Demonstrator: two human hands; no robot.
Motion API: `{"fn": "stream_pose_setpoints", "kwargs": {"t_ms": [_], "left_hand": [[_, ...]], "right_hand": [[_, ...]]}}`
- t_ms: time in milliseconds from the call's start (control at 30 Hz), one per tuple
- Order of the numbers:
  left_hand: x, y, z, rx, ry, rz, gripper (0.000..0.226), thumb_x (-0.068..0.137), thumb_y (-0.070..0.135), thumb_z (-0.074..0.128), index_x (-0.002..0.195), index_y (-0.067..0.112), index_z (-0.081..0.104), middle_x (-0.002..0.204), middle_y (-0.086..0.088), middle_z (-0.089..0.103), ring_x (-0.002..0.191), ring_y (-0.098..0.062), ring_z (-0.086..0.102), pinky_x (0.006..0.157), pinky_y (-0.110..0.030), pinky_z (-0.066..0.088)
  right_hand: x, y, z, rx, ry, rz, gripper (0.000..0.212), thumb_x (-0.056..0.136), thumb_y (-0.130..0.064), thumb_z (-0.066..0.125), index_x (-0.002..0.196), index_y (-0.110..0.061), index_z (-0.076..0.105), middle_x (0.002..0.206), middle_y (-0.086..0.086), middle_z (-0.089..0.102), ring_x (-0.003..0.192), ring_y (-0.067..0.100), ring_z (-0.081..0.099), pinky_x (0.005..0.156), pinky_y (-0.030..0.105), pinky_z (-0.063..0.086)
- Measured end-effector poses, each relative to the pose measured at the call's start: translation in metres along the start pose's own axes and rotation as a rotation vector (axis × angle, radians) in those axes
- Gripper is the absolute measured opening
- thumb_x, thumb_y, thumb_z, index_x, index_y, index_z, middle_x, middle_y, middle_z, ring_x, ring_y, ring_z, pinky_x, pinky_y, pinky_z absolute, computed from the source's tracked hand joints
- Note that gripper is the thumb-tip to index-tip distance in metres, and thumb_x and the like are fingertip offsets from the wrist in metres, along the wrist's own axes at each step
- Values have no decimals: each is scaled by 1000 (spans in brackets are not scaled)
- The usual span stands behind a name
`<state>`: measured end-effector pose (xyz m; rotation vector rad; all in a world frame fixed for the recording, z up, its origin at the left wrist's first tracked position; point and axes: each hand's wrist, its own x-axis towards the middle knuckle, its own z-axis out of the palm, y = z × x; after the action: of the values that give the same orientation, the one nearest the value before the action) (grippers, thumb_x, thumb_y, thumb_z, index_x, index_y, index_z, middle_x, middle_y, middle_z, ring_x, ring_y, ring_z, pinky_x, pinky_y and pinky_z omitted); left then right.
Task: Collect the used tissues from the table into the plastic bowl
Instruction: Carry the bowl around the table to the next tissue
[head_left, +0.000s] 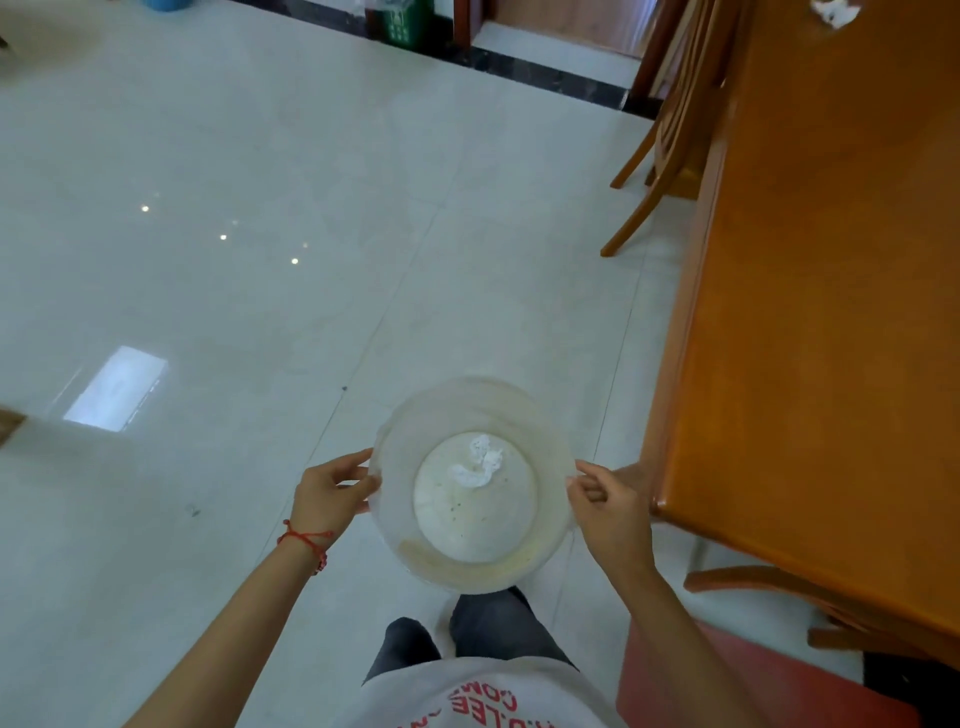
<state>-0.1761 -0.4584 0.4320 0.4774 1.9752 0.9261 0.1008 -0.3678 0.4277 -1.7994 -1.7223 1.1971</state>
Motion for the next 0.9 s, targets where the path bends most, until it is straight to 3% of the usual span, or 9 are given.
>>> {"fn": "stream_pose_setpoints", "kwargs": {"t_ms": [233, 467, 567, 700, 900], "left_hand": [[81, 83, 15, 25, -37, 21, 37, 77, 2, 65, 114, 5, 61, 89, -12, 67, 87, -31, 63, 82, -48, 55], [159, 164, 37, 54, -89, 71, 37, 78, 3, 66, 114, 7, 61, 85, -6, 67, 86, -30, 63, 81, -45, 55], [201, 195, 42, 70, -122, 90, 37, 77, 2, 66, 114, 6, 61, 84, -6, 67, 84, -29, 63, 76, -38, 55], [266, 243, 49, 115, -181, 134, 36, 78, 4, 65, 114, 6, 61, 85, -9, 67, 83, -28, 63, 74, -35, 54], [364, 327, 52, 148, -232, 185, 36, 79, 4, 65, 115, 6, 61, 82, -7, 67, 80, -24, 63, 72, -31, 53]], "right_hand": [[90, -46, -14, -18, 59, -15, 31, 87, -20, 60, 116, -11, 60, 85, -7, 63, 71, -9, 52, 54, -3, 40], [176, -90, -31, 55, 95, 40, 32, 89, -23, 56, 120, -15, 57, 95, -2, 66, 79, 2, 58, 64, 4, 41], [216, -106, -29, 70, 121, 70, 32, 89, -23, 56, 120, -17, 57, 100, 1, 68, 79, 2, 58, 66, 4, 40], [276, -128, -21, 91, 192, 83, 30, 87, -20, 59, 116, -12, 60, 97, 3, 69, 75, -6, 56, 59, -2, 41], [368, -181, -11, 149, 293, 115, 27, 85, -15, 61, 112, -9, 63, 81, -2, 65, 72, -3, 58, 59, -3, 41]]}}
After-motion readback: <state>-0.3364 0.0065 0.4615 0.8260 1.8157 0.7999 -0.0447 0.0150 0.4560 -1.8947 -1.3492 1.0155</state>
